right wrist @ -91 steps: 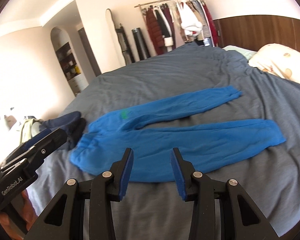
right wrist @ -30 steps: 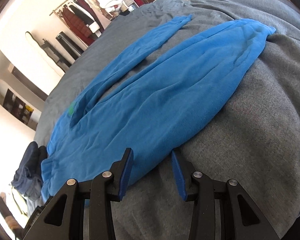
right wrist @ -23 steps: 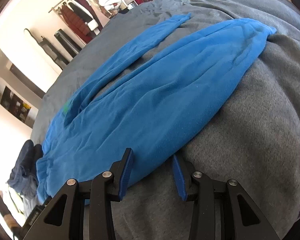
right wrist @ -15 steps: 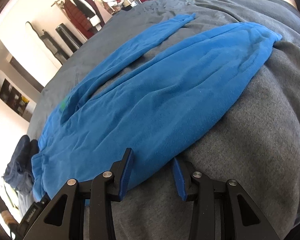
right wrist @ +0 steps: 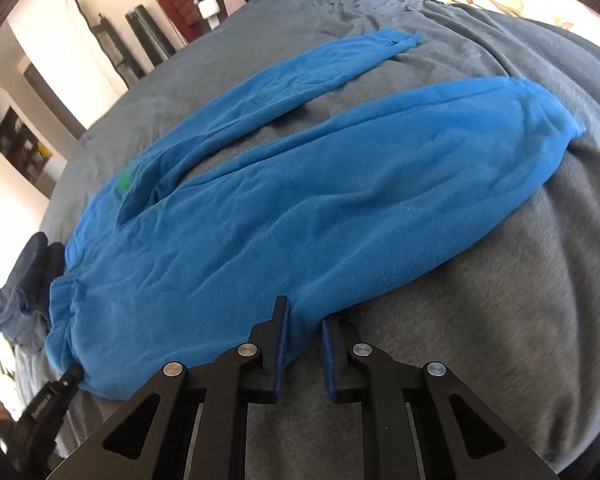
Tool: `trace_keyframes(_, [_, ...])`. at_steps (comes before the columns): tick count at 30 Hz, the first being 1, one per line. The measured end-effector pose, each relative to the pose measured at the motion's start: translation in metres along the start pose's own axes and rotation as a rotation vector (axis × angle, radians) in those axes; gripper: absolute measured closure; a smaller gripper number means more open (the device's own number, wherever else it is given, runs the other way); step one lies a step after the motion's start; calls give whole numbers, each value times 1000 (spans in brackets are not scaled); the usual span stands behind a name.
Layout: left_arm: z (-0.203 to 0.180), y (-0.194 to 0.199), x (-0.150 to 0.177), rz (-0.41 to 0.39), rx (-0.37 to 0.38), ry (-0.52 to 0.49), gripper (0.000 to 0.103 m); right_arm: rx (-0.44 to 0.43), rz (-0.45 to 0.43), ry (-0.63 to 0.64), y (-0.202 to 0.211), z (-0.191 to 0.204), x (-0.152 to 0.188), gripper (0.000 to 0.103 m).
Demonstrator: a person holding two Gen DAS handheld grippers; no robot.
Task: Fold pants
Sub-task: 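Grasp the waistband of the stacked sweatpants with both grippers, then lift the waistband and fold it toward the leg cuffs with both grippers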
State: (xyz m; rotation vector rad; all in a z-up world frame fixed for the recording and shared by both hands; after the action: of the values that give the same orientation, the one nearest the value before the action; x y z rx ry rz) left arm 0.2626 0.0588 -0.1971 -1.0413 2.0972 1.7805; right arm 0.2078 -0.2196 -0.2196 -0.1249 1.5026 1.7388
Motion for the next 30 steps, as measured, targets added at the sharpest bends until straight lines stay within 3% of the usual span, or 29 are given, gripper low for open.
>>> trace_keyframes(7, [-14, 24, -30, 114, -67, 73, 85, 49, 109, 8, 10, 16, -40, 91])
trace_keyframes(13, [-24, 36, -57, 184, -28, 105, 85, 104, 94, 23, 40, 32, -77, 92])
trace_keyframes(19, [-33, 41, -92, 184, -38, 158, 85, 106, 51, 23, 51, 57, -111, 92])
trace_keyframes(30, [-56, 4, -142, 193, -35, 227, 85, 87, 56, 85, 8, 95, -179, 92])
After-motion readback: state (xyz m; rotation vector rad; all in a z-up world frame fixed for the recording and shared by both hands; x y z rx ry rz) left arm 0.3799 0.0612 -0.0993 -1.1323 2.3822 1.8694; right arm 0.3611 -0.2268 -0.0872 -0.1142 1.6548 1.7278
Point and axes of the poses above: each gripper's, at about its wrist camera, not at the fingertips, and y roughly against the way its jaws point, z to its left, x to its underside, the point moved 6 cm from there along -y, roughly the way its jaws point, and after that the axes turned 7 degrees about -z, right-handed, at the moved point
